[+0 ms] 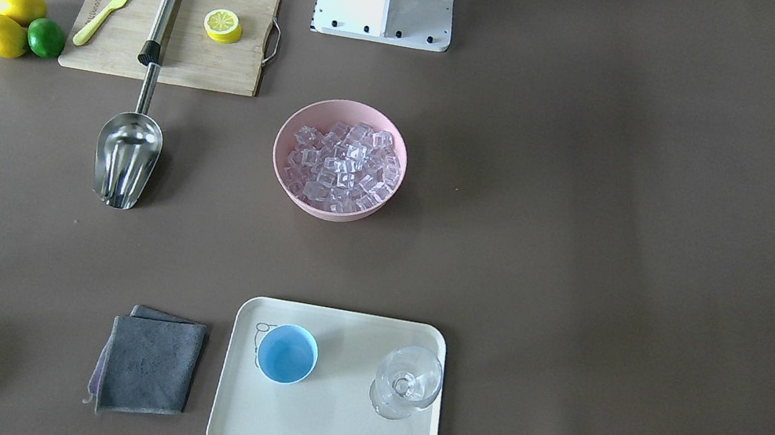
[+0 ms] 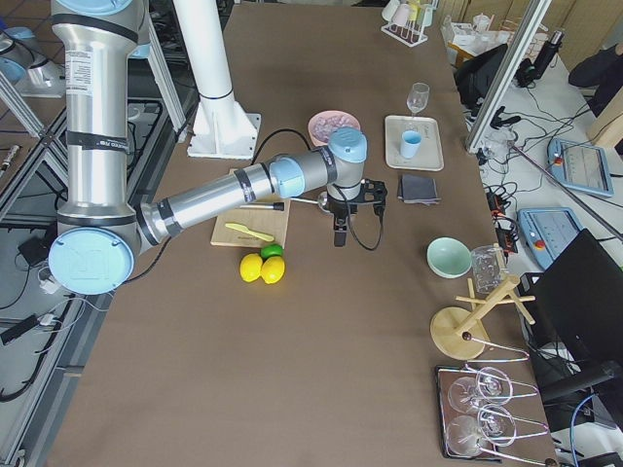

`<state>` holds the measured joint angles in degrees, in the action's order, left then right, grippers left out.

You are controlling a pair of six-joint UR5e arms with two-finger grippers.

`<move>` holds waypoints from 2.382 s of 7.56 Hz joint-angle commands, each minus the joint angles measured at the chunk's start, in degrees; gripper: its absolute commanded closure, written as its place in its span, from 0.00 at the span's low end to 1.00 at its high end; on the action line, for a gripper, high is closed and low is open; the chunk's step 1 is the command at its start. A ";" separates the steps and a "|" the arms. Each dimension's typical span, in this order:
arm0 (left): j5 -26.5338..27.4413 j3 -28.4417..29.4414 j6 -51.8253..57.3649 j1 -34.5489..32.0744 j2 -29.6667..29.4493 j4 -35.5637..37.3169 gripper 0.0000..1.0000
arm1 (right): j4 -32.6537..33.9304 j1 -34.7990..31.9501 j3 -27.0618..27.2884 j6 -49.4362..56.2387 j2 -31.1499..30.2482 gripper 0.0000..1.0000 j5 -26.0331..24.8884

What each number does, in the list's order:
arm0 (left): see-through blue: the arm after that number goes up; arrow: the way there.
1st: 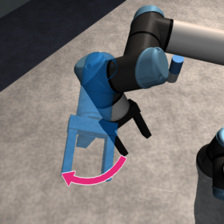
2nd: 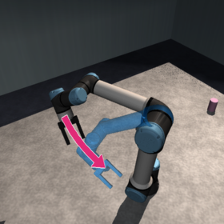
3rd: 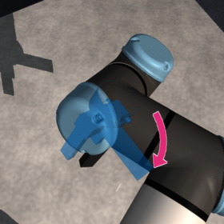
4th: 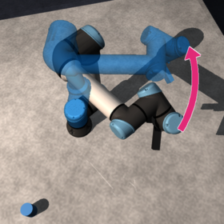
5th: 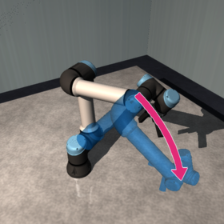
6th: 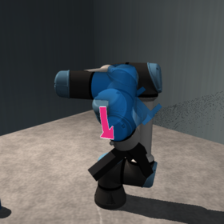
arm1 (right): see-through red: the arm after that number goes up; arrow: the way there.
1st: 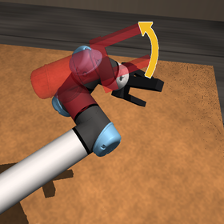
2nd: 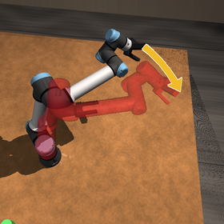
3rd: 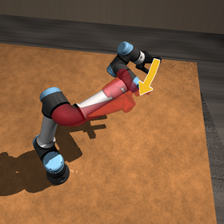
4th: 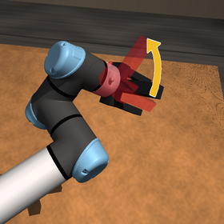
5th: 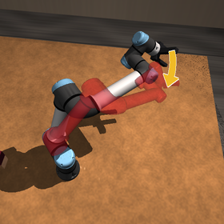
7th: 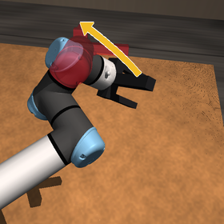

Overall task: Put ice in cup with scoop
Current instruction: 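Reach the right gripper to the metal scoop handle and grasp it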

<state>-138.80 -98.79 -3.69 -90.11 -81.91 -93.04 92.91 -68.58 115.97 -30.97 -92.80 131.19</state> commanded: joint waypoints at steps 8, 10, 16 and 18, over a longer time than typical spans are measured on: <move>-6.74 -3.59 -12.79 7.38 -0.97 0.05 0.02 | -4.80 35.42 -0.72 -32.20 7.46 0.01 -14.19; -7.18 -5.45 -18.62 11.16 -0.97 -0.21 0.02 | -10.27 36.76 -3.63 -32.93 7.19 0.01 -14.56; -10.09 -5.80 -29.30 23.28 -5.61 -3.55 0.02 | -10.90 36.94 -3.64 -34.59 6.75 0.02 -15.26; -9.82 -5.98 -30.24 28.82 -8.16 -7.05 0.02 | -15.19 36.94 -4.25 -36.08 6.05 0.02 -15.35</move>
<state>-148.93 -104.68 -31.87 -66.45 -87.64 -97.15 80.91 -31.63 112.20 -65.70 -86.29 115.87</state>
